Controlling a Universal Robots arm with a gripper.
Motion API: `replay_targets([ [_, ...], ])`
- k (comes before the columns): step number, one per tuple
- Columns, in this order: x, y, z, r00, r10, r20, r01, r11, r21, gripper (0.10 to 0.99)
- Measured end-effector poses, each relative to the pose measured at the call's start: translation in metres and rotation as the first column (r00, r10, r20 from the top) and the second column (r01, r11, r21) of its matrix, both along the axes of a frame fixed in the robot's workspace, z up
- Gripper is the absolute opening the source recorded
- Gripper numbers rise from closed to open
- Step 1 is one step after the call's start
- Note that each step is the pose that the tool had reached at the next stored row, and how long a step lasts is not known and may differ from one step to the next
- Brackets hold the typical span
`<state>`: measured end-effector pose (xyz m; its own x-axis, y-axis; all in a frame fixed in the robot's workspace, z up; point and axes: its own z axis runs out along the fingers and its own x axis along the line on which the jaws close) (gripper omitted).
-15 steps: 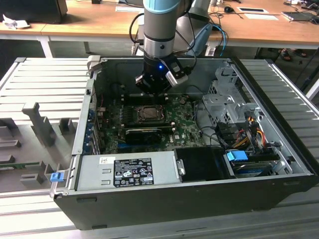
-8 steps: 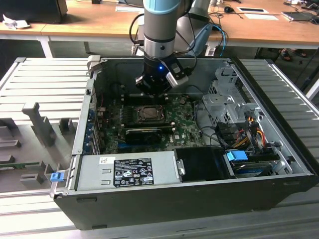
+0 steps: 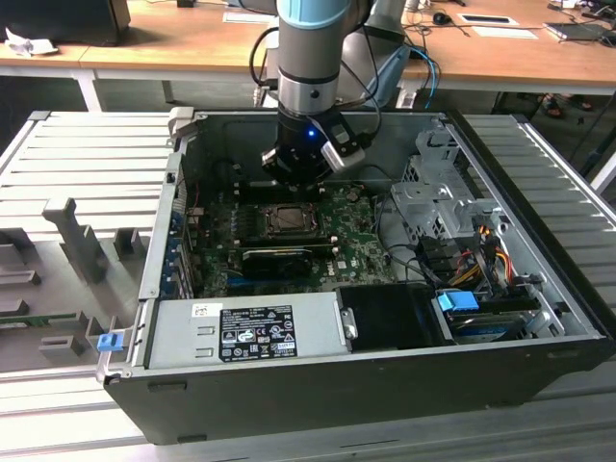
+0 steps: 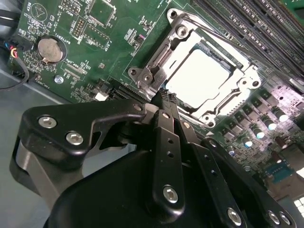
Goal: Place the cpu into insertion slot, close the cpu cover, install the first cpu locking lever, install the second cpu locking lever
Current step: 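Install the second cpu locking lever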
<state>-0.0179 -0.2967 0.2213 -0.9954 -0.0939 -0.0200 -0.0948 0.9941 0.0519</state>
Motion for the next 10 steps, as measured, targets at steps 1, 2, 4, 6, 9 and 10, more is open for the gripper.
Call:
replay_targets([
  [1,0.0000,-0.0002,0.0010,1.0000,0.000,0.0000,0.000,1.0000,0.000,0.106],
  [2,0.0000,-0.0002,0.0032,1.0000,0.000,0.0000,0.000,1.0000,0.000,0.106],
  [4,0.0000,-0.0003,0.0081,1.0000,0.000,0.0001,0.000,1.0000,0.000,0.106],
  [6,0.0000,-0.0002,0.0113,1.0000,0.000,0.0001,0.000,1.0000,0.000,0.106],
  [9,0.0000,-0.0026,0.0114,1.0000,0.000,0.0000,0.000,1.0000,0.000,0.106],
  [10,0.0000,-0.0035,0.0114,1.0000,0.000,0.0000,0.000,1.0000,0.000,0.106],
])
